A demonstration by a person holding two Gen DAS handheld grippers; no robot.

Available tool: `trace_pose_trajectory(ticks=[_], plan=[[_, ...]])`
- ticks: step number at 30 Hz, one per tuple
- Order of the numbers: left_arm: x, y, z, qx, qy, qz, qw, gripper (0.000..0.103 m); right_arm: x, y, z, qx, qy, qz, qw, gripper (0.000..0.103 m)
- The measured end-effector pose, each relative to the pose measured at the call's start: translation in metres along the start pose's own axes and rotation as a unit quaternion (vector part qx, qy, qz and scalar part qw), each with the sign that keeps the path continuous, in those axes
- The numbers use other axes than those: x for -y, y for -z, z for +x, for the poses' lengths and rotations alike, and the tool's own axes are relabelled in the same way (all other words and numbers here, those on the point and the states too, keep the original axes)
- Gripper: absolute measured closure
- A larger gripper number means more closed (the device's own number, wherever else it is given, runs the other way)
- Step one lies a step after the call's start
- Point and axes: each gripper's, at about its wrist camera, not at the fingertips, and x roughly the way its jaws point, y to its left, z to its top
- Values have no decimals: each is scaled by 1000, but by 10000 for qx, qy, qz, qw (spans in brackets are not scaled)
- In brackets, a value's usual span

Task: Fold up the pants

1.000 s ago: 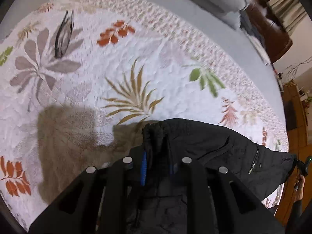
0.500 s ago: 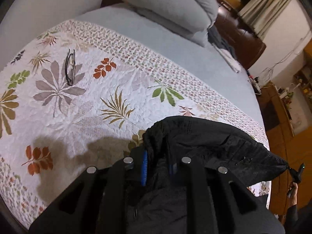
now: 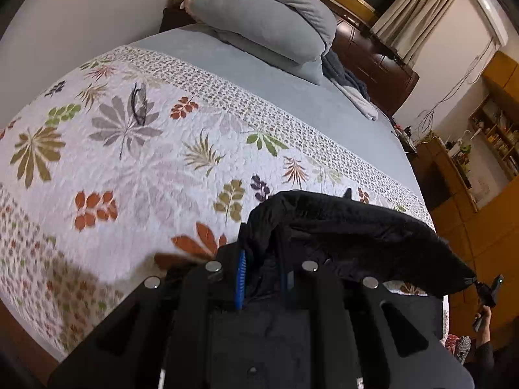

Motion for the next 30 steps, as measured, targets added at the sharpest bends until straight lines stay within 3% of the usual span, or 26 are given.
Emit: trace_pose_trajectory(ticks=[17,22,26,29,30], plan=[[-41,91,-19,-94,127,-285,9995,85,30,128,-38,-52,-74,494,9987,102],[-52,124,-13,-352,-385,109,9986,79,33,155,-36,-234,107,417,9988,101],[-63,148,-4,-624,-1089,420,9912,73,34,173,-36,-382,454,304,9978,94],[-85,155,-7,-666,-2009,298,9769,66,41,187,-47,-371,622,470,9963,67],[-95,156,-13,-629,-2130,98,9750,62,46,192,-52,-363,661,593,9954,63]])
